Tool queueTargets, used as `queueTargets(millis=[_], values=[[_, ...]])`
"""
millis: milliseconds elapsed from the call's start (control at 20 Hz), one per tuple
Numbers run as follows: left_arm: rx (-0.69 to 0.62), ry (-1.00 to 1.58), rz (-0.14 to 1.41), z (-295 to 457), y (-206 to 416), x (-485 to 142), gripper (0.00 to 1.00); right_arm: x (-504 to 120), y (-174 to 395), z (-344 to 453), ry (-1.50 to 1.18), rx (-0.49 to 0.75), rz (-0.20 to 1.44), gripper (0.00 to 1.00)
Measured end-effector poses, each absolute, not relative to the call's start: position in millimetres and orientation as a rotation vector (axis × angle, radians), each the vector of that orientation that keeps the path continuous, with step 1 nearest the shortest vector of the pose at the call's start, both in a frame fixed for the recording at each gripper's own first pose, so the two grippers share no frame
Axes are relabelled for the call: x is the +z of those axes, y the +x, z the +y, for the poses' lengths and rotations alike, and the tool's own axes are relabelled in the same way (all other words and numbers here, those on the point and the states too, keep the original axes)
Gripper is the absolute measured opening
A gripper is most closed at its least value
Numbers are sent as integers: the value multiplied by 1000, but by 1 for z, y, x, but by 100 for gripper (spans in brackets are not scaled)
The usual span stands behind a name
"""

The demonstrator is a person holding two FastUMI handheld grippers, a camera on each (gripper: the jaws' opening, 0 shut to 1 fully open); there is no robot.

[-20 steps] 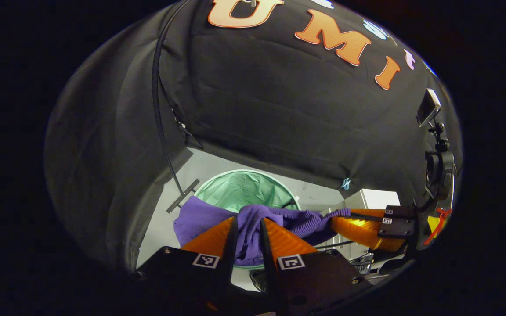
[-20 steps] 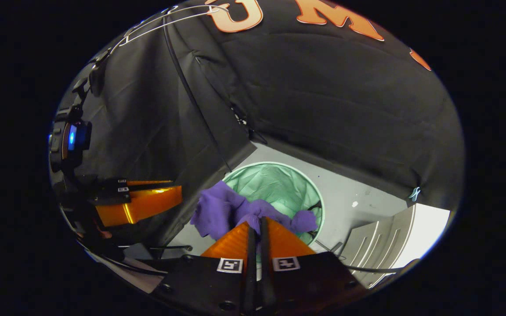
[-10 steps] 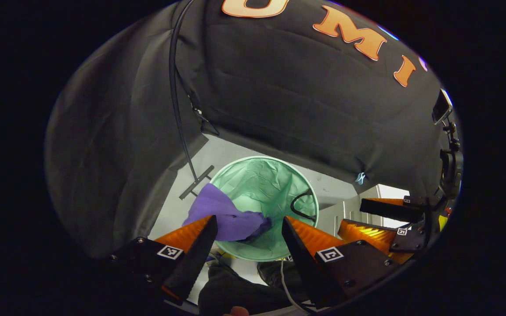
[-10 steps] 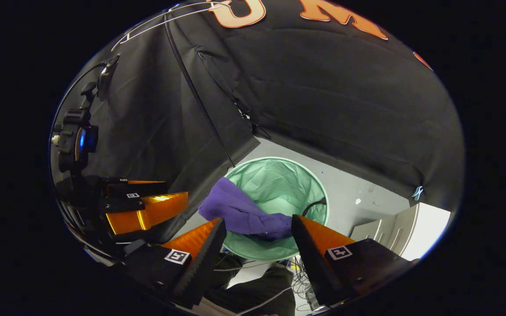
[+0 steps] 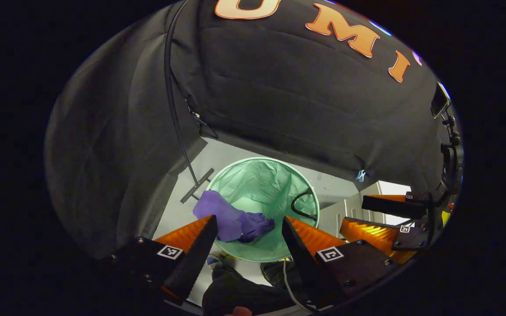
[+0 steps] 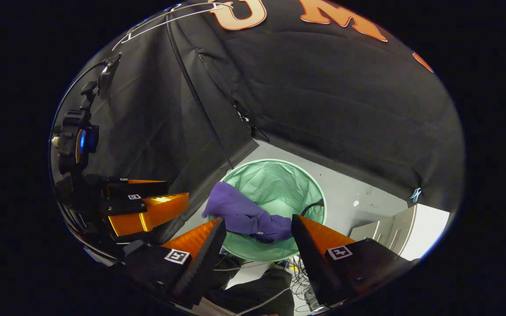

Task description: Grasp the clothes on the hanger with both hands and then place them into the laundry hamper below.

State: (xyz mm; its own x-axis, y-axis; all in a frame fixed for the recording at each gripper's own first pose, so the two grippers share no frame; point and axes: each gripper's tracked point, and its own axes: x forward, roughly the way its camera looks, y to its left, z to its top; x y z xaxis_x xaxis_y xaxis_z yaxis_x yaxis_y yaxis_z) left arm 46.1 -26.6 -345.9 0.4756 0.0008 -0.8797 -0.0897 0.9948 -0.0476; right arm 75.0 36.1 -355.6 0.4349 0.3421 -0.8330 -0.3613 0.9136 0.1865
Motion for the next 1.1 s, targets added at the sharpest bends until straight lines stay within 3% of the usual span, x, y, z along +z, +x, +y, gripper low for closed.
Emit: queueTargets(millis=[550,600,1100], values=[[101,-104,665,-12,108,-222,96,-238,135,40,26,421,698,89],[106,-103,640,-7,111,-209,96,-223,144,39,30,419,655,98],[155,-42,285,18,149,-55,95,-105,182,20,27,375,355,97]])
